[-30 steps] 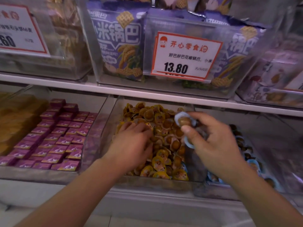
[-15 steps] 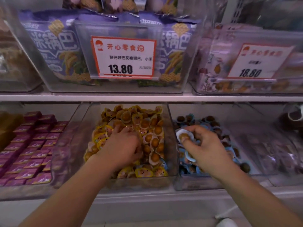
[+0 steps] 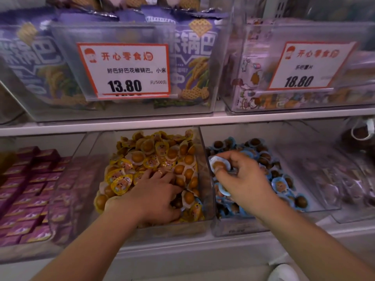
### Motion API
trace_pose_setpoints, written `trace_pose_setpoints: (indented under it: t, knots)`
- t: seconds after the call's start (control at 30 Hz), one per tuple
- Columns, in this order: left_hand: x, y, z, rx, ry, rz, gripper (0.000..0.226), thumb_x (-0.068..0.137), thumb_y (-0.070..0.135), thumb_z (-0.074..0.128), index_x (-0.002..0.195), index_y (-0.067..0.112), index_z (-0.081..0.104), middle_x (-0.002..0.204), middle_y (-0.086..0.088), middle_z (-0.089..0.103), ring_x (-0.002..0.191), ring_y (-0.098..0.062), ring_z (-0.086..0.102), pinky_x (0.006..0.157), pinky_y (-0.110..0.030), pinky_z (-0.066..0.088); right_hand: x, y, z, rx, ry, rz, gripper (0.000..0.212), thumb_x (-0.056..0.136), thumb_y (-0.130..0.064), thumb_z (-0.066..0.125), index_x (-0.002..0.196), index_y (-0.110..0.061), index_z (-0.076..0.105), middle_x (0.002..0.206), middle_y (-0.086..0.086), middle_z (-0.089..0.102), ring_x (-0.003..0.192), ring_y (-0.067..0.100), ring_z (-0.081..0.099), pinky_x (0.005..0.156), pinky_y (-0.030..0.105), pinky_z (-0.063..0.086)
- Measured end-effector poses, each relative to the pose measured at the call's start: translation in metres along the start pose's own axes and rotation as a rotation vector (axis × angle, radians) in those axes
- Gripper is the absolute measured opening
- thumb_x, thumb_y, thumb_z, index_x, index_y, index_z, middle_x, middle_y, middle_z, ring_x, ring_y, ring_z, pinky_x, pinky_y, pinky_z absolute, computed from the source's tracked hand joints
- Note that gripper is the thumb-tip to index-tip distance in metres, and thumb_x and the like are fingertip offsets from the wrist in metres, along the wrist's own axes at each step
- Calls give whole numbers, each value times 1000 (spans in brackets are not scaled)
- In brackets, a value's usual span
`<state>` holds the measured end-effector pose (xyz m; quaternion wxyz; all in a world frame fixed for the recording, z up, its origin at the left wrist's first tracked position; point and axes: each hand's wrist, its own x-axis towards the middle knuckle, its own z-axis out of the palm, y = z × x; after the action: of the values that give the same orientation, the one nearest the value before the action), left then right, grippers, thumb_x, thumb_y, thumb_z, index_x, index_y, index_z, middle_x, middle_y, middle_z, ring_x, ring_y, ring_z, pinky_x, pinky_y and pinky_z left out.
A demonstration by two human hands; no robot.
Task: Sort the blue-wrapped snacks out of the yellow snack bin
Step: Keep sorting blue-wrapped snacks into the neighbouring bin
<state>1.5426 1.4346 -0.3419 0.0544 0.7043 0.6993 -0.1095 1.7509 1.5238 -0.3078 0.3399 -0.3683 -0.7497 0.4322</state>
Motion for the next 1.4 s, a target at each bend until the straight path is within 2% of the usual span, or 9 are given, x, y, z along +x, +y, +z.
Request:
trace_pose_setpoints:
  t: [0.2,0.37,0.57,0.77,0.83,0.93,1.07,1.23,1.4]
  knots:
    - [1,5,-3,-15,19,-12,67,77,72,55,134,37,52,140,6,44,137,-23,32,114,-55,21,0,4,4,-32,-19,37,13,92,-24,62,96,-36,62,88,-9,66,76,-1,63,59,11,46]
    - [1,-2,-5,-54,226,-61,34,79,58,57,98,32,67,111,11,58,112,-15,52,98,-41,36,2,0,3,7,6,29,13,92,-17,63,97,-29,67,84,-9,67,69,-5,62,56,9,45]
    - [-11,-28,-8,-251,323,-38,35,86,65,57,97,36,73,98,16,63,98,-8,58,87,-32,41,3,-15,4,110,63,28,15,93,-15,66,92,-30,68,74,-9,67,59,-3,62,50,10,44]
    - [-27,3,-41,-1160,895,-190,21,82,54,64,78,38,78,74,17,74,70,2,69,59,-9,49,-4,-38,4,210,72,59,9,95,-25,65,91,-21,72,66,6,64,53,16,59,46,22,47]
    - [-28,23,-50,-1252,991,-158,14,81,51,66,79,41,77,75,16,74,71,1,69,60,-8,49,-8,-46,6,429,-19,190,16,97,-25,62,94,-12,71,59,12,54,40,17,48,38,25,37]
    - [-26,47,-52,-1220,1096,-100,9,73,48,70,77,45,77,83,13,67,79,-2,65,64,-7,44,-11,-60,9,853,-195,418,30,99,-22,56,108,4,65,71,17,59,50,25,57,38,27,37]
    - [-22,67,-50,-1181,1105,-3,24,74,29,78,96,37,76,97,17,65,90,1,65,72,-6,47,-12,-62,-2,940,-232,371,39,85,-32,66,109,0,67,81,18,62,64,29,60,44,31,45]
    - [-25,67,-42,-1154,901,151,43,92,48,58,135,45,55,122,26,66,121,4,57,97,-9,41,-8,-40,-12,641,-130,282,21,81,-26,74,101,-23,76,90,19,72,69,25,65,58,35,50]
    - [-17,28,-30,-1020,746,-30,18,95,34,62,105,48,69,103,26,69,95,2,66,77,-19,54,15,-5,-52,441,95,308,16,90,-12,66,88,-22,78,86,9,77,79,25,73,71,40,59]
